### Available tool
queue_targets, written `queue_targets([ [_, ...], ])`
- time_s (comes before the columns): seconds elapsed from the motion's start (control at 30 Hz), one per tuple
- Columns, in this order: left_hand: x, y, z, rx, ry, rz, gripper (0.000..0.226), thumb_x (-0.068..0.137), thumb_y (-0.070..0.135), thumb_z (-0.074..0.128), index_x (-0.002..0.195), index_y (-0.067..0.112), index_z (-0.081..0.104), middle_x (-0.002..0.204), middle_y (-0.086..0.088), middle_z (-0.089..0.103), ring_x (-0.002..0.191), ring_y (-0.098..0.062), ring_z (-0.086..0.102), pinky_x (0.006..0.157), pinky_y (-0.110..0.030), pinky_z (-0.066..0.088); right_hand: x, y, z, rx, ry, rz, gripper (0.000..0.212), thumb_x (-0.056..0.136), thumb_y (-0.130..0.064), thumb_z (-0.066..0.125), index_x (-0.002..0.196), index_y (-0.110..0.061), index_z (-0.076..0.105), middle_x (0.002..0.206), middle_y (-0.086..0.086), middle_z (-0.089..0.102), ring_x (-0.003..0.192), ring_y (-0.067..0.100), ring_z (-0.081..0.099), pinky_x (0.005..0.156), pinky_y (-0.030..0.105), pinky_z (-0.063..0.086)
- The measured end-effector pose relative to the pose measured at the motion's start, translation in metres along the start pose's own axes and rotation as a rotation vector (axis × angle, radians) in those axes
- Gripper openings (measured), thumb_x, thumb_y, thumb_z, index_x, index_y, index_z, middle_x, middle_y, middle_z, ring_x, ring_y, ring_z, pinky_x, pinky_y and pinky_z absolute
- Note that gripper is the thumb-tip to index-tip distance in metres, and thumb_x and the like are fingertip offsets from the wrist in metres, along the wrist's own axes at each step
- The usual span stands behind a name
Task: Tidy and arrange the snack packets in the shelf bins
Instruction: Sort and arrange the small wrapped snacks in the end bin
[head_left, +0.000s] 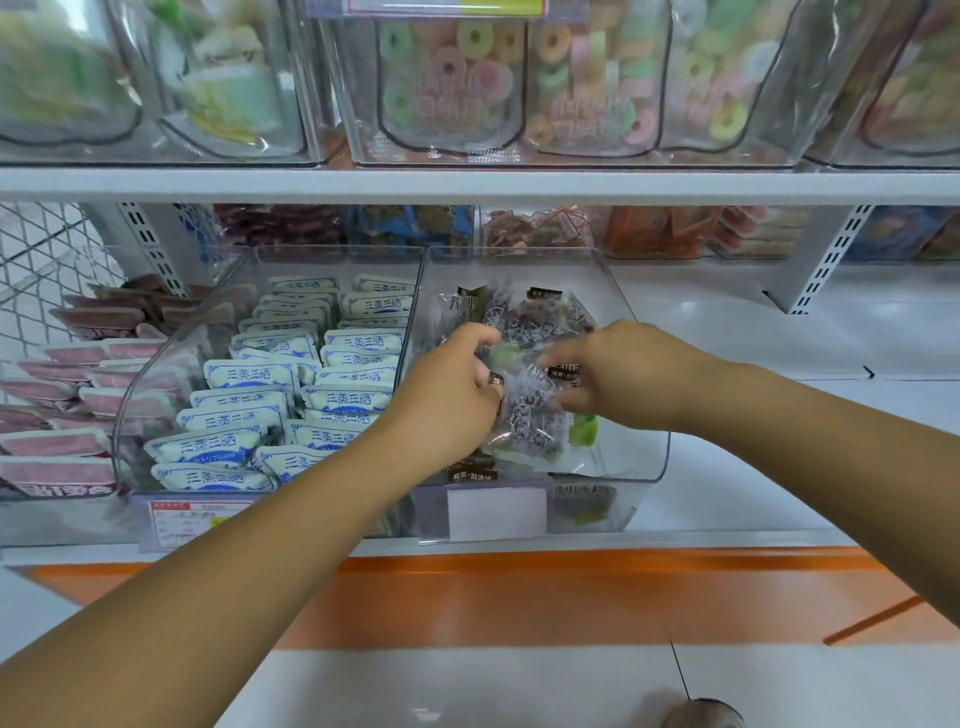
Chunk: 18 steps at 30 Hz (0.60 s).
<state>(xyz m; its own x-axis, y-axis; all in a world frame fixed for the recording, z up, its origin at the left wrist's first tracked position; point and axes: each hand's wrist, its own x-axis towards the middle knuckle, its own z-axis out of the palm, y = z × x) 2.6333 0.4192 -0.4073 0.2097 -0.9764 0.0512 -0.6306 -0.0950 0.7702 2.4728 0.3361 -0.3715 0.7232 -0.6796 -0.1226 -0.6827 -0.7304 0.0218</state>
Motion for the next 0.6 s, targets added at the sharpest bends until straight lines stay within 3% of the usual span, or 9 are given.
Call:
queue_targets([
  [0.07,-0.001,0.002,-0.002,-0.059,0.002,-0.02,0.043,0.095,0.018,0.057,0.134,0.029,0.044,0.088,0.004,0.061,0.082,-0.019,0.069,0.081,-0.035,0.053,0.002,-0.005,-0.006,0.069,-0.117,-0.014,0.039,0.097,-0.052,0.042,0.121,-0.027,0.058,0.109,0.001,0.068,0.103,0.023,0.061,0.089,0.034,0.049],
  [0.13,-0.002,0.005,-0.003,-0.196,-0.03,-0.041,0.041,0.097,0.017,0.055,0.135,0.025,0.044,0.093,0.004,0.068,0.081,-0.016,0.071,0.087,-0.038,0.054,0.002,-0.011,-0.017,0.382,-0.312,0.05,0.051,0.092,-0.066,0.032,0.114,-0.027,0.057,0.106,0.005,0.068,0.097,0.021,0.065,0.089,0.041,0.053],
  [0.23,-0.004,0.006,-0.006,-0.312,-0.123,-0.09,0.035,0.1,0.012,0.046,0.134,0.022,0.044,0.102,0.007,0.071,0.088,-0.016,0.071,0.091,-0.041,0.054,0.004,-0.012,-0.024,0.531,-0.439,0.111,0.071,0.076,-0.074,0.044,0.121,-0.02,0.053,0.107,0.011,0.068,0.094,0.023,0.068,0.084,0.037,0.057],
  [0.3,-0.007,0.005,-0.009,-0.152,-0.224,-0.052,0.032,0.1,0.016,0.047,0.131,0.026,0.042,0.104,0.014,0.072,0.096,-0.017,0.068,0.092,-0.04,0.052,0.007,-0.012,-0.02,0.47,-0.477,0.087,0.048,0.084,-0.051,0.066,0.116,-0.017,0.055,0.094,0.009,0.069,0.09,0.025,0.069,0.081,0.036,0.059],
  [0.4,-0.015,0.003,-0.012,0.191,-0.384,0.019,0.034,0.096,0.025,0.055,0.128,0.025,0.043,0.118,0.012,0.063,0.101,-0.01,0.062,0.091,-0.033,0.051,0.01,-0.007,-0.019,0.341,-0.498,0.038,0.032,0.088,-0.013,0.064,0.116,-0.026,0.061,0.084,-0.006,0.063,0.083,0.016,0.064,0.081,0.031,0.057],
  [0.5,-0.019,0.002,-0.009,0.533,-0.413,0.125,0.036,0.098,0.032,0.05,0.132,0.024,0.043,0.119,0.004,0.058,0.101,-0.013,0.055,0.09,-0.032,0.048,0.006,-0.005,-0.021,0.307,-0.482,0.003,0.038,0.091,-0.009,0.061,0.113,-0.039,0.065,0.092,-0.019,0.057,0.09,0.007,0.056,0.081,0.024,0.049],
  [0.6,-0.019,0.003,-0.008,0.592,-0.409,0.153,0.039,0.099,0.036,0.046,0.136,0.022,0.042,0.121,0.001,0.059,0.094,-0.012,0.051,0.084,-0.028,0.045,0.007,-0.015,-0.003,0.134,-0.523,-0.063,0.043,0.092,-0.012,0.059,0.124,-0.04,0.06,0.107,-0.016,0.059,0.094,0.008,0.054,0.077,0.019,0.043],
])
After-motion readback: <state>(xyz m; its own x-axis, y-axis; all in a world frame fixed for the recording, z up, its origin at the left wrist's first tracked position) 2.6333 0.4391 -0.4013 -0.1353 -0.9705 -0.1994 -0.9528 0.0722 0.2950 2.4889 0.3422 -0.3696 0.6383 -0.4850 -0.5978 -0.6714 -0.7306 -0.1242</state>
